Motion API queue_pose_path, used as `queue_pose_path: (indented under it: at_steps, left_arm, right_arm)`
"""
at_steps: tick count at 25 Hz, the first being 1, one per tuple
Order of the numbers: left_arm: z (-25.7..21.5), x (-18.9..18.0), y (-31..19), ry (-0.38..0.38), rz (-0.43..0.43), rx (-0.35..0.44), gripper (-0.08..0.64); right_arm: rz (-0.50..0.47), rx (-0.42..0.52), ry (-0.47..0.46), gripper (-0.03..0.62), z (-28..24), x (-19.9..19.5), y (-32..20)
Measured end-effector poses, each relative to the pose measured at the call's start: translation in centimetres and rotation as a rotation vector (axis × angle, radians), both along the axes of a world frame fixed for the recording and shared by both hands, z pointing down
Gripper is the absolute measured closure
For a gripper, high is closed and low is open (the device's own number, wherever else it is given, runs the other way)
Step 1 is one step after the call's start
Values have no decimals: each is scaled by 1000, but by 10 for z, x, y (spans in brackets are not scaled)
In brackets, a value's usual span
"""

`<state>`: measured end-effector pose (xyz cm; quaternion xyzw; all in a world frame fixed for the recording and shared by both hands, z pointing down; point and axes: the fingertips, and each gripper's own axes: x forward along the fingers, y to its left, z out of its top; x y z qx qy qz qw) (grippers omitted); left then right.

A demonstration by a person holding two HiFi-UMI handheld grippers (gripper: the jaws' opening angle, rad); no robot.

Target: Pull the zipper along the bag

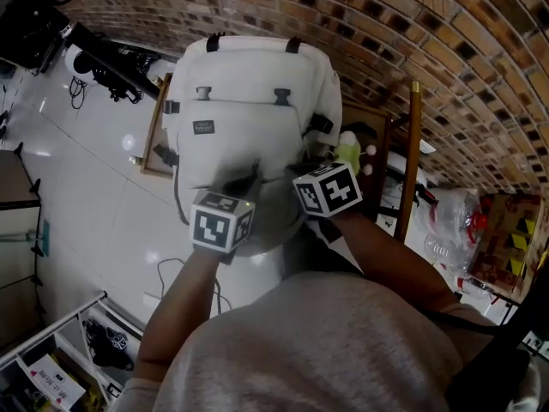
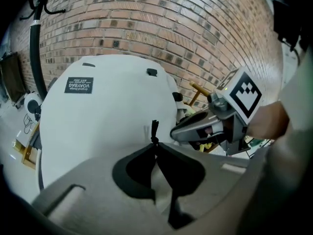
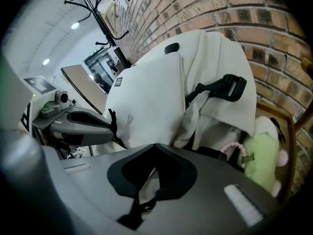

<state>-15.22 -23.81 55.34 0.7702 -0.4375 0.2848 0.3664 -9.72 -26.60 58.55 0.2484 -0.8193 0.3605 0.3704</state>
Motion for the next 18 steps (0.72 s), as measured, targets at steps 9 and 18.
queue_pose_path:
  at_steps: [9, 18]
  left_arm:
    - [0, -15, 4, -6, -51, -2, 548]
    - [-1, -38, 7, -27, -103, -13, 548]
  right_arm:
    - [-7, 13, 25, 592, 1, -3, 0]
    - [-10, 9, 36, 592, 4, -2, 0]
